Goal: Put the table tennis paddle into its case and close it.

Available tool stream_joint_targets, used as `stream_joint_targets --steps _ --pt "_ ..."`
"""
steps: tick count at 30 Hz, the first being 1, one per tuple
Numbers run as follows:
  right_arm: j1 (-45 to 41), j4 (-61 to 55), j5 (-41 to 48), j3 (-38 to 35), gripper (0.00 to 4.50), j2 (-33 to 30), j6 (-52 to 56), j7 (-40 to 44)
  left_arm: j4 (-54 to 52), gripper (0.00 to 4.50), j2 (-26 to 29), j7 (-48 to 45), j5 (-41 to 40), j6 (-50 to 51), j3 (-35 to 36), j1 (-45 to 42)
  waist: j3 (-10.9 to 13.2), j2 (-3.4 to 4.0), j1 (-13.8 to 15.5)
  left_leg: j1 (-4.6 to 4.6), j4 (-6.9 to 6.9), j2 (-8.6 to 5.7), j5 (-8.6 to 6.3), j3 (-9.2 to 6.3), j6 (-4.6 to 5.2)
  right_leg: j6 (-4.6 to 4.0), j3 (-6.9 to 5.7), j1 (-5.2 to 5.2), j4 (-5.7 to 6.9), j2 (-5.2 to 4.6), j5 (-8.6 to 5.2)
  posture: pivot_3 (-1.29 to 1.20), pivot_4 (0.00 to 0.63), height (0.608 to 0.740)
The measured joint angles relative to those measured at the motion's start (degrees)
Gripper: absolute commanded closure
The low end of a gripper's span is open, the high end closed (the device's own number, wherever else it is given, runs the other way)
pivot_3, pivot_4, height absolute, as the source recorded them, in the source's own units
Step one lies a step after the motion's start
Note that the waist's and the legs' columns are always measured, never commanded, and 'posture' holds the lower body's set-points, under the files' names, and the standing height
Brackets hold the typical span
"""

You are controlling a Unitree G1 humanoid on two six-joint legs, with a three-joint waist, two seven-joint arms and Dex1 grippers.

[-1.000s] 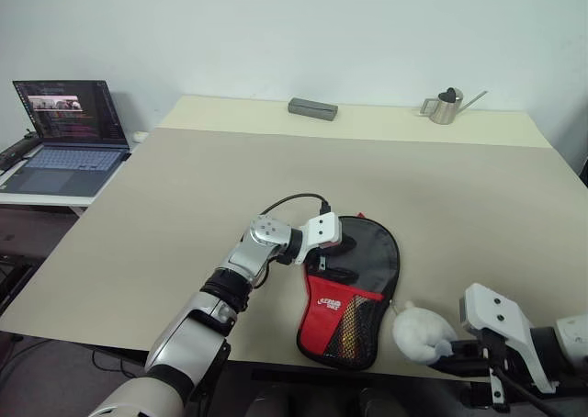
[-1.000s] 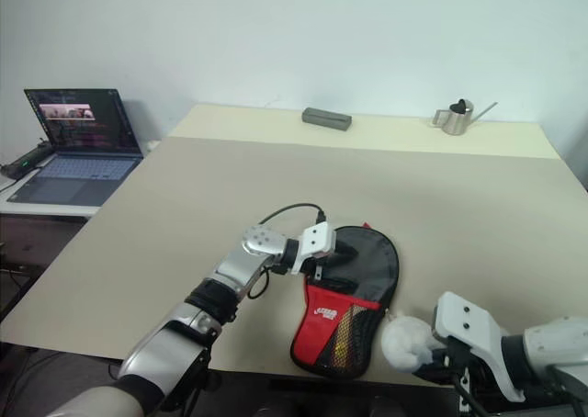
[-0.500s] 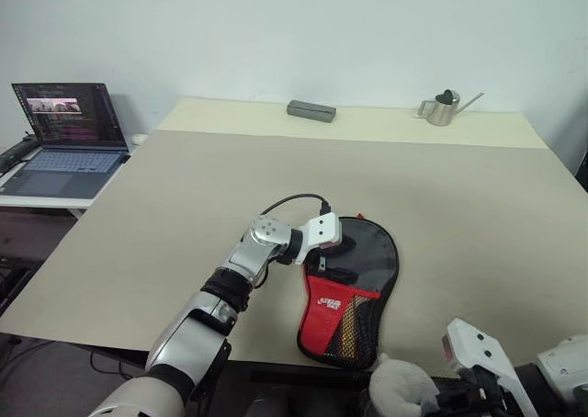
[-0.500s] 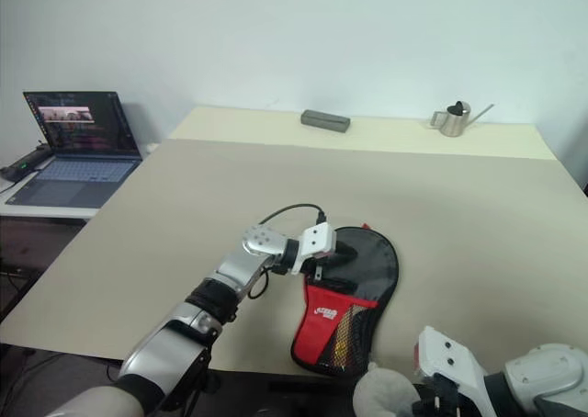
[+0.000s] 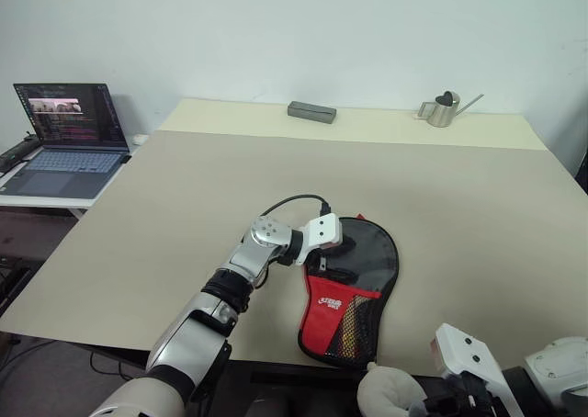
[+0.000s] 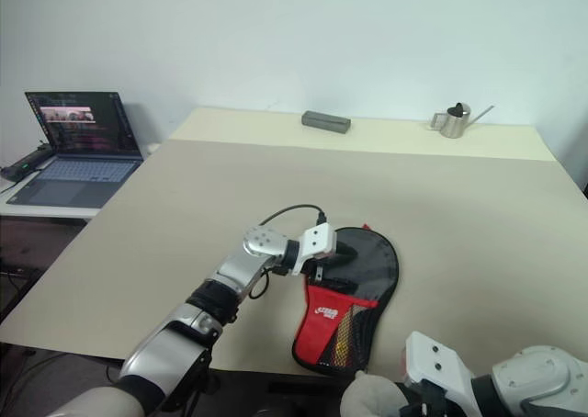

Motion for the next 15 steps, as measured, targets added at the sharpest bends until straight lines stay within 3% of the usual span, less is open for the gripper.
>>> stream_joint_targets --steps 4,9,13,15 --pt "0.41 1.05 0.16 -3.34 2.75 -0.84 0.27 1.86 0.44 0.76 -0.22 0.07 0.0 0.0 0.0 -0.24 0.0 -0.01 0.06 0.0 0.0 -0.02 0.0 0.0 0.0 0.01 -0.01 0.02 -0.01 -0.02 0.0 0.0 0.15 0.74" --pt "-1.44 5.42 5.97 -15.13 1.06 -1.33 1.29 8.46 1.24 0.76 -0.54 0.28 0.0 0.0 0.12 -0.59 0.03 -0.07 0.11 0.03 0.01 -0.03 0.0 0.0 0.01 0.02 -0.02 0.07 -0.01 -0.02 0.01 0.0 0.15 0.74" --pt "-10.44 13.67 9.31 -19.68 1.06 -3.01 1.48 10.54 -0.82 0.76 -0.32 0.16 -0.63 1.77 1.27 0.48 0.04 -0.03 -0.02 0.06 -0.01 -0.02 0.0 0.02 0.01 0.01 0.0 0.05 0.0 -0.05 0.02 0.0 0.15 0.74" --pt "-16.68 18.79 7.47 -17.19 1.06 -3.1 0.87 9.91 -4.75 0.76 0.36 -0.83 -2.46 4.91 2.18 2.66 0.17 -0.05 -0.09 -0.04 -0.03 0.01 0.0 0.02 0.01 -0.04 0.01 -0.06 0.01 -0.05 0.03 0.0 0.15 0.74"
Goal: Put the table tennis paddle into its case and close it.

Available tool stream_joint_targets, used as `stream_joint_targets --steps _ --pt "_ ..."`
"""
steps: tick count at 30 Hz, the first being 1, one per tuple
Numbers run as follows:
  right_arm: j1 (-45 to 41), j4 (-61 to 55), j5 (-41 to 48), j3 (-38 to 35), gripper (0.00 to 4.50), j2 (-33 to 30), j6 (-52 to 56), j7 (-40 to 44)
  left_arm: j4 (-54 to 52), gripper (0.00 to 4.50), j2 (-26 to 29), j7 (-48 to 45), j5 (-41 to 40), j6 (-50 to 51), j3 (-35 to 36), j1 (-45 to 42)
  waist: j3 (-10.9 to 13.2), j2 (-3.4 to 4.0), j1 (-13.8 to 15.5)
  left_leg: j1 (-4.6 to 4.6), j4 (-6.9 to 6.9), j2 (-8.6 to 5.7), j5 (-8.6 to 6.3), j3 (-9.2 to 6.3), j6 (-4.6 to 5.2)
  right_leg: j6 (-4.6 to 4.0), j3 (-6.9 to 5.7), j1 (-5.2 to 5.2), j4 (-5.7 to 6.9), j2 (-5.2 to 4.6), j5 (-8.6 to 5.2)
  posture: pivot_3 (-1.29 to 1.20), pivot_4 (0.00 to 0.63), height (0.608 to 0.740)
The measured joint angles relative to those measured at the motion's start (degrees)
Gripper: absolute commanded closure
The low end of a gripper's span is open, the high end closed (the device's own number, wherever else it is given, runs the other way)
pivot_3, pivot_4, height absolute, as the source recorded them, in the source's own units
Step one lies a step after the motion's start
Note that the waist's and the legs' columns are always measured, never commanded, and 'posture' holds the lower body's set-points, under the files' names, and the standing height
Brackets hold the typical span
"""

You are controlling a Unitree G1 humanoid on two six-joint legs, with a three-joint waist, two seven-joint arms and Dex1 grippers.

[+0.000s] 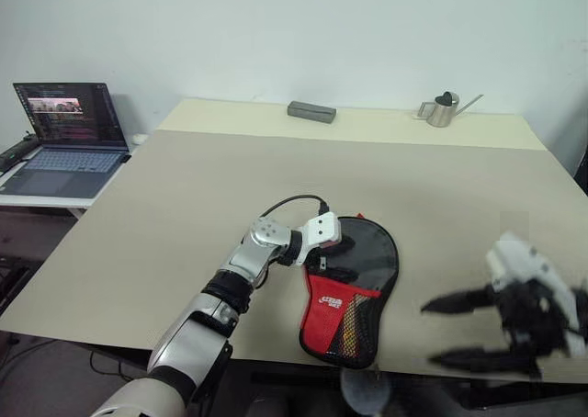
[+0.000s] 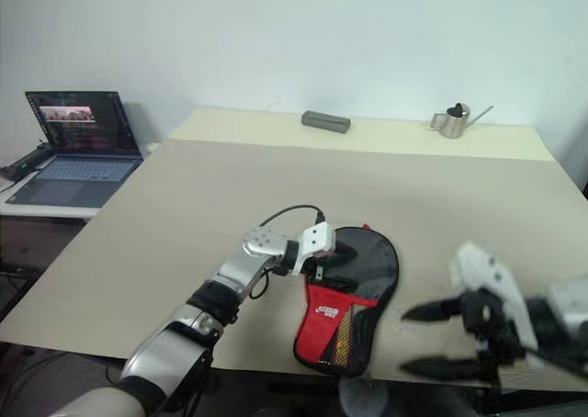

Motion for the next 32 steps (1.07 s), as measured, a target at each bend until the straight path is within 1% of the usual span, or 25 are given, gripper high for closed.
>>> stream_joint_targets --steps 2,4,5,7,9,11,12,14,17,23,27,32 --pt "-6.59 4.58 -3.7 5.39 1.06 0.79 -1.1 -1.5 -5.82 0.76 1.3 -1.43 -2.26 4.48 0.58 2.91 0.12 -0.03 -0.38 -0.32 0.0 0.0 0.0 0.05 0.0 -0.25 0.06 -0.38 0.03 0.0 0.15 0.0 0.15 0.74" --pt "-12.68 9.36 -8.7 10.95 1.06 3.43 -2.61 -2.8 -12.0 0.76 3.14 -1.7 -4.24 8.81 1.64 5.34 0.2 -0.1 -0.84 -0.79 0.04 0.0 0.02 0.08 -0.02 -0.31 0.1 -0.89 0.14 0.0 0.22 0.0 0.15 0.74" --pt "-16.11 12.34 -11.57 14.72 1.06 5.18 -3.19 -3.32 -15.96 0.76 4.42 -1.47 -5.42 11.23 2.5 6.65 0.27 -0.07 -1.05 -0.8 0.03 0.0 0.02 0.08 -0.03 -0.33 0.11 -0.92 0.19 0.0 0.24 0.0 0.15 0.74" --pt "-20.98 16.7 -15.91 19.44 1.06 8.3 -4.1 -3.49 -21.8 0.76 6.38 -0.19 -7.07 14.41 4.63 8.0 0.42 0.05 -1.15 -0.85 0.0 0.0 0.03 0.07 -0.05 -0.34 0.09 -1.0 0.18 -0.01 0.23 0.0 0.15 0.74" --pt "-24.66 20.26 -20.5 23.04 1.06 10.75 -6.33 -2.49 -26.91 0.76 8.76 1.43 -8.26 16.71 7.09 8.72 0.46 0.13 -1.18 -1.2 0.0 0.0 0.04 0.07 -0.06 -0.35 0.08 -1.34 0.22 0.0 0.23 0.0 0.15 0.74" --pt "-26.39 24.32 -24.99 25.31 1.06 12.25 -9.41 -0.68 -30.34 0.76 11.09 2.89 -9.39 18.46 9.52 9.23 0.45 0.14 -1.18 -1.59 0.1 -0.02 0.07 0.1 -0.11 -0.35 0.1 -1.76 0.31 0.0 0.25 0.0 0.15 0.74" --pt "-26.79 26.34 -26.86 26.17 1.06 12.8 -10.7 -0.08 -31.35 0.76 11.92 3.47 -9.95 19.41 10.46 9.48 0.46 0.14 -1.05 -1.63 0.11 -0.04 0.12 0.11 -0.21 -0.34 0.09 -1.79 0.31 -0.03 0.25 0.0 0.15 0.74" --pt "-27.35 30.36 -30.93 26.95 1.06 14.22 -13.99 1.24 -33.92 0.76 13.9 4.48 -11.2 21.14 12.29 10.06 0.48 0.17 -0.79 -1.65 0.12 -0.08 0.14 0.15 -0.23 -0.33 0.1 -1.79 0.28 -0.07 0.25 0.0 0.15 0.74" --pt "-27.76 35.81 -35.7 27.21 1.06 15.69 -19.24 2.98 -38.14 0.76 18.41 4.57 -12.97 22.87 14.64 12.12 0.49 0.19 -0.99 -1.6 0.08 -0.07 0.13 0.2 -0.23 -0.33 0.14 -1.8 0.29 -0.07 0.26 0.0 0.15 0.74" --pt "-30.53 46.85 -41.82 25.85 1.06 16.82 -24.85 4.29 -39.48 0.76 23.92 5.88 -14.4 23.11 18.91 16.54 0.56 0.3 -1.26 -1.52 0.14 -0.06 0.06 0.25 -0.08 -0.37 0.17 -1.79 0.45 -0.06 0.28 0.0 0.15 0.74" --pt "-32.39 50.5 -44.94 25.12 1.06 16.74 -27.03 4.72 -39.45 0.76 24.39 6.43 -14.88 22.54 19.91 16.66 0.56 0.3 -1.21 -1.51 0.15 -0.06 0.07 0.25 -0.08 -0.38 0.16 -1.79 0.51 -0.05 0.28 0.0 0.15 0.74" --pt "-31.99 49.74 -45.68 24.18 1.06 16.47 -27.01 5.55 -37.94 0.76 23.98 9.51 -15.02 21.66 20.27 16.32 0.56 0.31 -1.3 -1.51 0.17 -0.06 0.07 0.3 -0.09 -0.38 0.22 -1.87 0.67 -0.05 0.28 0.0 0.15 0.74"
